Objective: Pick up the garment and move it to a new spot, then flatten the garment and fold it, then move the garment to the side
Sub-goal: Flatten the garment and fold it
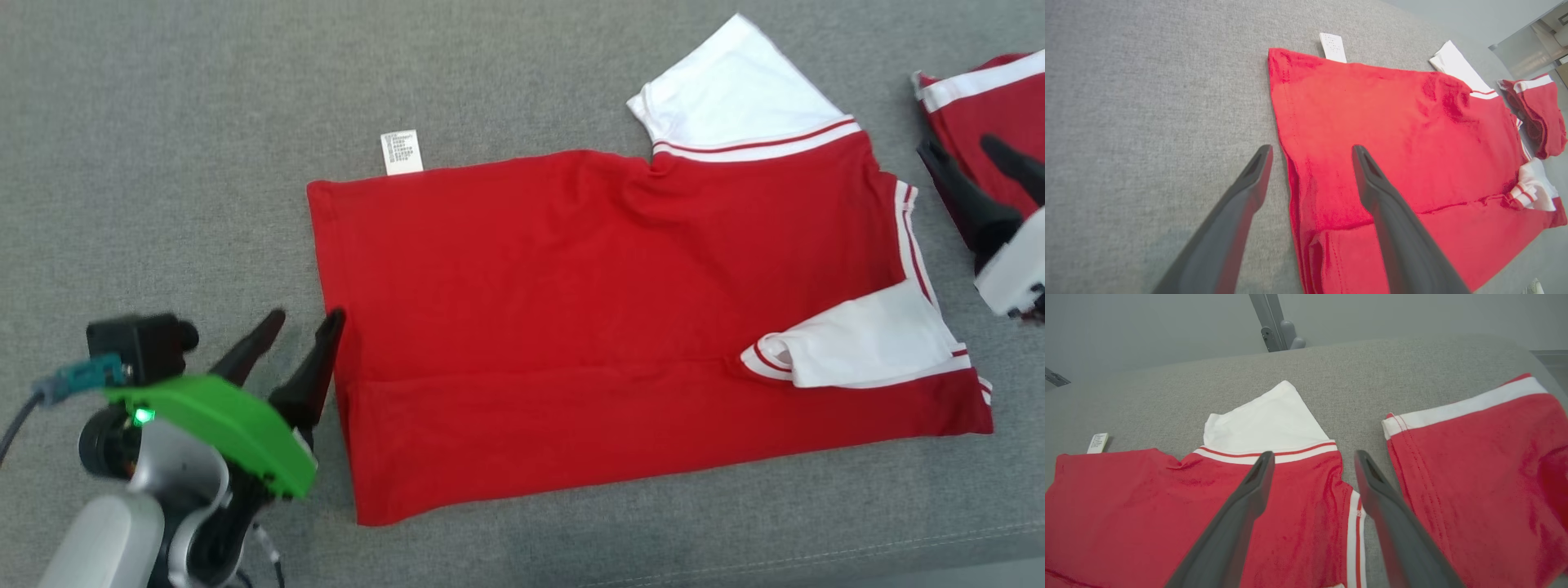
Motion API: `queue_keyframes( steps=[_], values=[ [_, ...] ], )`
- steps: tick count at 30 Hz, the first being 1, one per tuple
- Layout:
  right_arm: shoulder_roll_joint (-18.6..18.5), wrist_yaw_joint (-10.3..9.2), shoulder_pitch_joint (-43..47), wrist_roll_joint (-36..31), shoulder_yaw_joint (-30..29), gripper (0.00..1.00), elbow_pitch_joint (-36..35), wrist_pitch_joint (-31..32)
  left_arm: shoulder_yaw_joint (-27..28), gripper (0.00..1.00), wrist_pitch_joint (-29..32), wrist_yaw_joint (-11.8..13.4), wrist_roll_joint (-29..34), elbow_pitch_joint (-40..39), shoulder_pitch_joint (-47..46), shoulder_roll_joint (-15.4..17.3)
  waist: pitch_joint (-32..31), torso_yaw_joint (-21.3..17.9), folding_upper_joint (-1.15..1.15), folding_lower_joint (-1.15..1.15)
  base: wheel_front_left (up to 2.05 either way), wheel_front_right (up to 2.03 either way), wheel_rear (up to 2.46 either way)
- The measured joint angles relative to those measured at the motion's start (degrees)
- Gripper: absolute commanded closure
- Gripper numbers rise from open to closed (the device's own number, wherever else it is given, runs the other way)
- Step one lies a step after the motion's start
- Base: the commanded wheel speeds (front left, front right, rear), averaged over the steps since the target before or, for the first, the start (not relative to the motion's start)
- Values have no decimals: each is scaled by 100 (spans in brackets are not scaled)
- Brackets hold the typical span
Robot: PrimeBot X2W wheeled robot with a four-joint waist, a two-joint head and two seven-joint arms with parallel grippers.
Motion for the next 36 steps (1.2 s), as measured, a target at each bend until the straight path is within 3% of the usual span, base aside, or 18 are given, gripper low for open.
queue_keyframes(
  steps=[6, 11, 23, 32, 34, 35, 36],
  values=[
    [229, 0, -1694, -782, 397, 0, 833, 83, -255, 0, 282, -101, 192, 968, -1808, -308, 532, 177, 0, 0, 0, 0, 0],
    [218, 1, -2676, -1189, 858, 0, 1700, 8, -506, 0, 277, -339, 323, 1878, -2860, -601, 986, 409, 0, 1, 0, 0, 0],
    [71, 1, -3655, -1369, 1350, 0, 3060, -416, -739, 0, 285, -946, -31, 2462, -3501, -1010, 1533, 1037, 0, 0, 0, 0, 0],
    [13, 9, -3796, -1192, 1550, 0, 3448, -553, -804, 0, 380, -1089, -207, 2477, -3521, -1035, 1501, 973, 0, 0, 0, 0, 0],
    [21, 9, -3796, -1137, 1586, 5, 3493, -554, -820, 0, 417, -1089, -213, 2481, -3518, -1010, 1475, 928, 0, 0, 0, 0, 0],
    [26, 9, -3794, -1117, 1616, 51, 3509, -556, -831, 16, 433, -1088, -212, 2484, -3518, -994, 1462, 905, 0, 0, 0, 0, 0],
    [41, 9, -3787, -1083, 1644, 100, 3530, -572, -838, 67, 435, -1081, -210, 2493, -3516, -981, 1450, 883, 0, 0, 0, 0, 0]
  ],
)
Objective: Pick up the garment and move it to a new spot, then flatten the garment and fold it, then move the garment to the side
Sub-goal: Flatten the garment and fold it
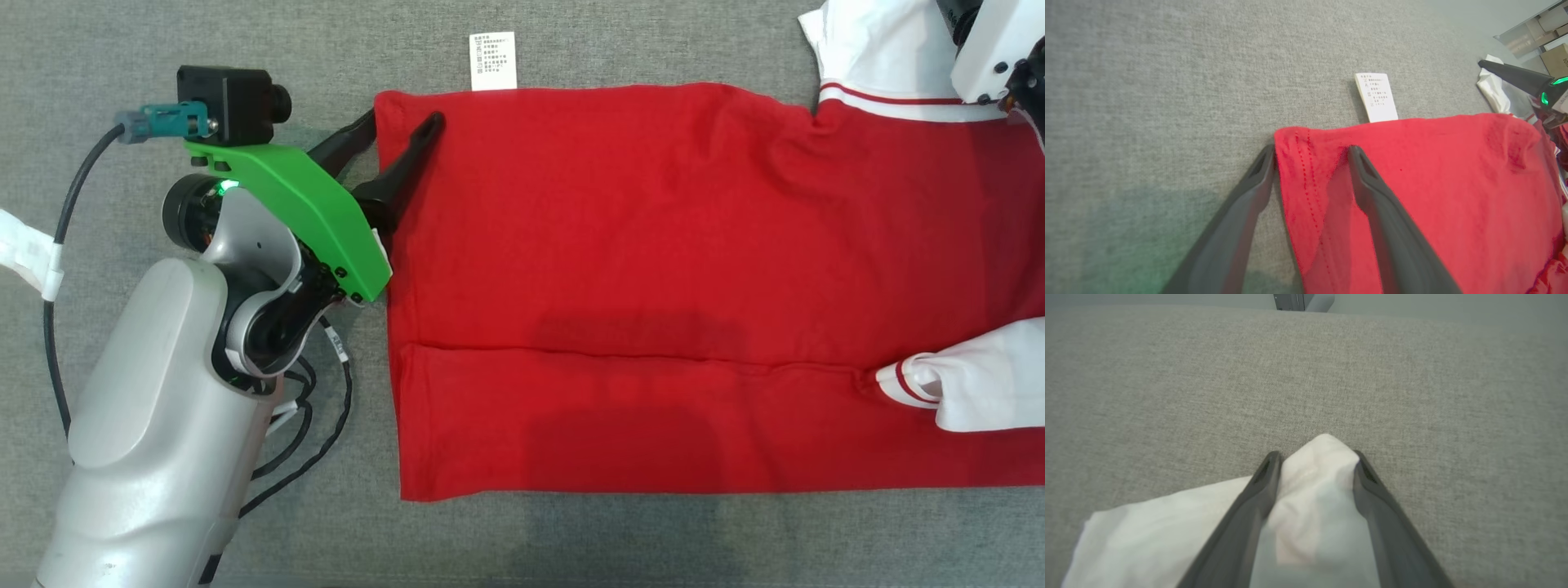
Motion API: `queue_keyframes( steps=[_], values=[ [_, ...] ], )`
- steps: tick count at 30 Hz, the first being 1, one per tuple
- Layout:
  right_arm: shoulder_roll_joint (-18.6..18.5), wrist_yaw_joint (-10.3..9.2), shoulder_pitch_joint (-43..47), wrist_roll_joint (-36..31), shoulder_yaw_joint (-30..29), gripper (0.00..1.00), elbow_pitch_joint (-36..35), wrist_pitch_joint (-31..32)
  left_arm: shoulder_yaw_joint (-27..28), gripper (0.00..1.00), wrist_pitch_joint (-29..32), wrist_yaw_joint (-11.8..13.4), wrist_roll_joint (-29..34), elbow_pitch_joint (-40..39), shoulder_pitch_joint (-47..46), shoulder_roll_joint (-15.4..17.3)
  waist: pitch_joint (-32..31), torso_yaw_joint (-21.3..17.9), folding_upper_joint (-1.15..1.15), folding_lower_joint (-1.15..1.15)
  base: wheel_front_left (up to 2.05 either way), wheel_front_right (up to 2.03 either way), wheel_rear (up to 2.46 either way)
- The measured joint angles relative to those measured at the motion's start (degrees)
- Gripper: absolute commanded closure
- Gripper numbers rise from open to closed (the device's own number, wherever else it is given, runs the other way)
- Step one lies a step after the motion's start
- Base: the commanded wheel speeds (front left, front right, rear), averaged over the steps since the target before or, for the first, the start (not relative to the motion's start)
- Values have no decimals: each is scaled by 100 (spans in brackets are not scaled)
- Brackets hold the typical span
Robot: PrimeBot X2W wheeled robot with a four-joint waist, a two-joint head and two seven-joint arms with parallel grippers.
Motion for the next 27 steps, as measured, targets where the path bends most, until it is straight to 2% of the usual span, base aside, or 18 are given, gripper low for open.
queue_keyframes(
  steps=[1, 8, 14, 20, 27],
  values=[
    [22, -1, 13, 55, 24, 100, 19, -3, -1, 100, -1, 0, 2, 11, 7, 12, -14, -23, 0, 0, 0, 0, 0],
    [208, -2, 125, 190, 127, 100, 85, -662, 92, 100, -252, 20, 44, 29, 185, 118, -205, -173, 0, 0, 0, 0, 0],
    [290, -2, 517, 492, 323, 100, -460, -1412, 190, 100, -537, 99, 234, -279, 666, 438, -559, -350, 0, 0, 0, 0, 0],
    [252, -3, 1845, 1062, 336, 100, -1549, -1655, 270, 100, -602, 397, 191, -1033, 1752, 651, -1069, -570, 0, 0, 0, 0, 0],
    [287, -3, 3519, 1217, 90, 100, -2443, -1638, 411, 100, -829, 828, 131, -1861, 3048, 769, -1537, -1011, 0, 0, 0, 0, 0]
  ],
)
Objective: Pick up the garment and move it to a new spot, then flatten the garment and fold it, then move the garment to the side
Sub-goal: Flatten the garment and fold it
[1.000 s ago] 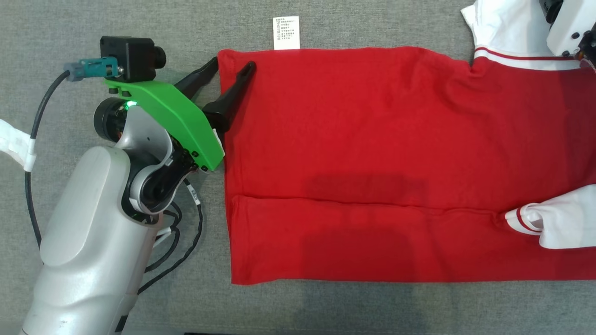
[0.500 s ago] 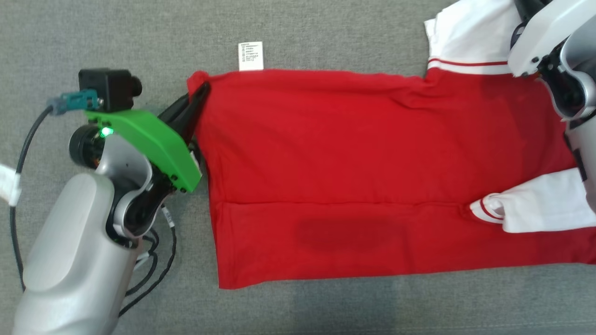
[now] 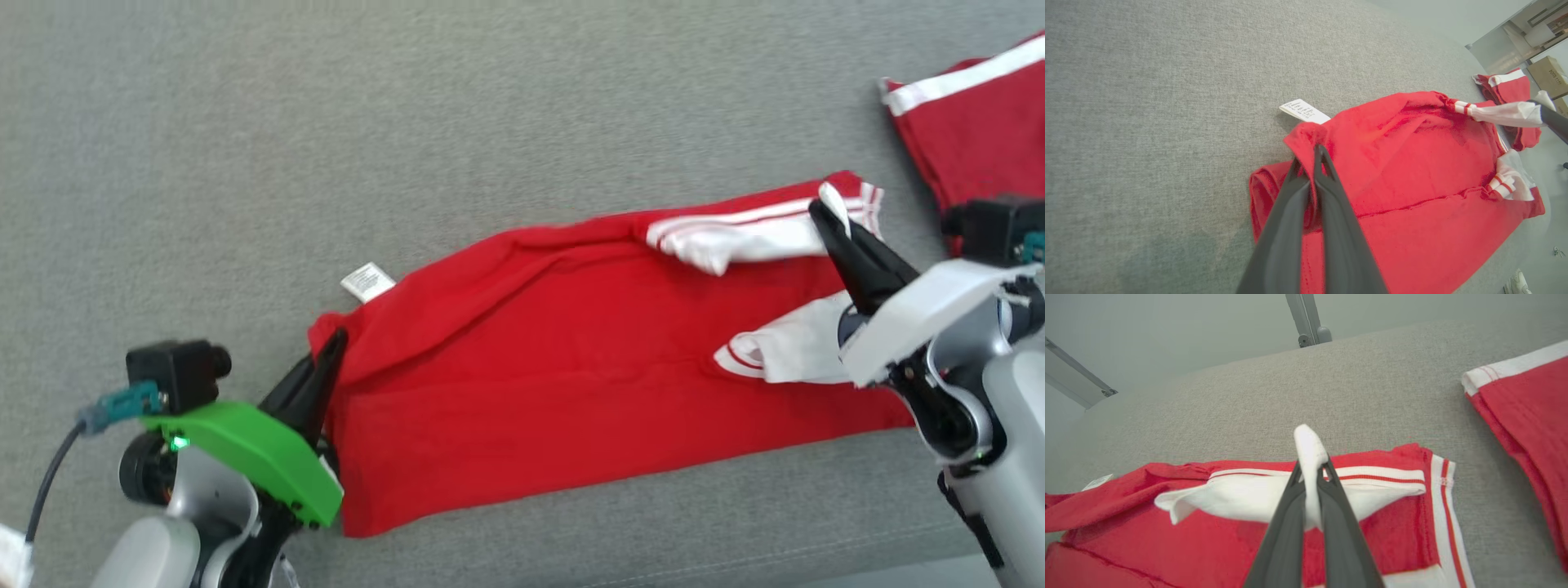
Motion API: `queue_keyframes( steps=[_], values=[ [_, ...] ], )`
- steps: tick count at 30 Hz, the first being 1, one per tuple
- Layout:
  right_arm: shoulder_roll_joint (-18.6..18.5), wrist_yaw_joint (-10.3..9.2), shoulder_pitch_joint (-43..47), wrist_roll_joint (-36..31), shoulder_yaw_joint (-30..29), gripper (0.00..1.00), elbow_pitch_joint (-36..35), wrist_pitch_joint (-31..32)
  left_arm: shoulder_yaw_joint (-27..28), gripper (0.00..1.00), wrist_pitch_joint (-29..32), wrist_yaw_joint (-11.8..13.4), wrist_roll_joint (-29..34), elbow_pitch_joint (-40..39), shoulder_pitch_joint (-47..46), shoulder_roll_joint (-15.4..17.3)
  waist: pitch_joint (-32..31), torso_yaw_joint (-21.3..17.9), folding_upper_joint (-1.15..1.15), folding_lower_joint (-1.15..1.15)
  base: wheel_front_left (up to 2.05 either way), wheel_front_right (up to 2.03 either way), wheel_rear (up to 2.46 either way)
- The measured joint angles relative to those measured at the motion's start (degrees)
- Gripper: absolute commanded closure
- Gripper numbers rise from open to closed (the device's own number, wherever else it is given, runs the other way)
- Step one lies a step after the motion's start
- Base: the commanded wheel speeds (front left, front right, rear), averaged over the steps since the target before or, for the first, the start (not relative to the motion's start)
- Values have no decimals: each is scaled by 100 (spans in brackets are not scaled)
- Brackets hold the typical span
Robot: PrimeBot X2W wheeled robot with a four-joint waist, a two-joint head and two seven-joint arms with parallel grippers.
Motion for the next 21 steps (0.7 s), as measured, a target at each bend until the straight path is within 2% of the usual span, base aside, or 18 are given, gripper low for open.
queue_keyframes(
  steps=[3, 10, 21],
  values=[
    [142, -2, 304, 25, -270, 100, -178, -57, 69, 100, -125, 163, -35, -194, 356, -31, -126, -208, 0, 0, 0, 0, 0],
    [474, -2, 724, -131, -576, 100, -264, -51, 22, 100, -324, 312, -67, -215, 720, -252, -364, -468, 0, 0, 0, 0, 0],
    [762, -2, 822, -331, -700, 100, 66, -167, 25, 100, -695, 254, 9, 364, 732, -359, -406, -336, 0, 0, 0, 0, 0]
  ],
)
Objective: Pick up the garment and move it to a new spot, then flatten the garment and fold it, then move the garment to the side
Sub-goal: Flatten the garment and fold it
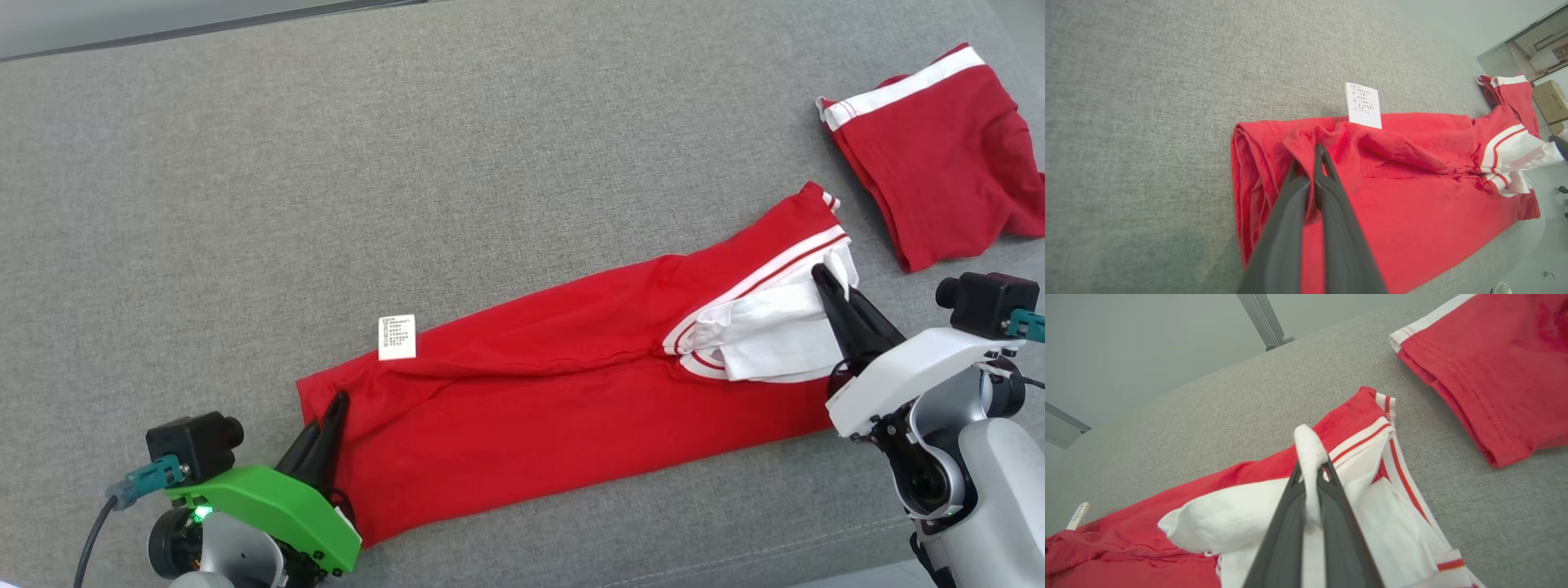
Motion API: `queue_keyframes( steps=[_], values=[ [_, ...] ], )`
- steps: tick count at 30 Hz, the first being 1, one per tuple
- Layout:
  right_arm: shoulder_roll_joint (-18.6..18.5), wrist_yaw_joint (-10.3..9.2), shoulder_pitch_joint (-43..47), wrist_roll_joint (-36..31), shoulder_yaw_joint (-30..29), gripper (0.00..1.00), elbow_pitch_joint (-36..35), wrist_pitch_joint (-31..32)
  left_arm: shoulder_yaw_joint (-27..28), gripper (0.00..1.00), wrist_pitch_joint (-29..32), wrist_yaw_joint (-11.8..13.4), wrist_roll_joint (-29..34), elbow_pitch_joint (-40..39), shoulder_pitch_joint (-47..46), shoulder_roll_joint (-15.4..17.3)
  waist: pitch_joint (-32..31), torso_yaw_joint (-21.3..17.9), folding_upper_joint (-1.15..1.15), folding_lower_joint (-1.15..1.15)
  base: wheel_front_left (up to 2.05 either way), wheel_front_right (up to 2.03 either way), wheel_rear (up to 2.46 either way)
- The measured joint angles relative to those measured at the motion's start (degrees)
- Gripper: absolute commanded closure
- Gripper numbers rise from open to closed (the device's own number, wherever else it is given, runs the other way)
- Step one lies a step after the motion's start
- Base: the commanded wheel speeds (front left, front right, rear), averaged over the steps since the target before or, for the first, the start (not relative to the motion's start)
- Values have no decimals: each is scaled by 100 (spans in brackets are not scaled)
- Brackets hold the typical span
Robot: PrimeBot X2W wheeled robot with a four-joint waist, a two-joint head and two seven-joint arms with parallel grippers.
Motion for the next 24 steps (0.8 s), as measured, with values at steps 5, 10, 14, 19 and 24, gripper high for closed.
queue_keyframes(
  steps=[5, 10, 14, 19, 24],
  values=[
    [26, 0, -16, -19, 37, 100, 352, -183, -53, 100, -73, -78, -12, 151, -1, -59, -16, 57, 0, 0, 0, 0, 0],
    [-9, 0, -19, -99, 68, 24, 683, -347, -82, 74, -124, -134, -37, 285, -2, -84, -59, 142, 0, 0, 0, 0, 0],
    [-126, 0, -14, -281, 149, 0, 985, -453, -202, 0, -98, -358, -159, 294, 7, -134, -126, 187, 0, 0, 0, 0, 0],
    [-157, 0, 80, -302, 221, 0, 1172, -609, -338, 0, -202, -417, -25, 430, 298, -38, -258, 195, 0, 0, 0, 0, 0],
    [-281, 0, 307, -327, 82, 0, 1241, -747, -460, 0, -543, -220, 337, 671, 656, -9, -398, 187, 0, 0, 0, 0, 0]
  ],
)
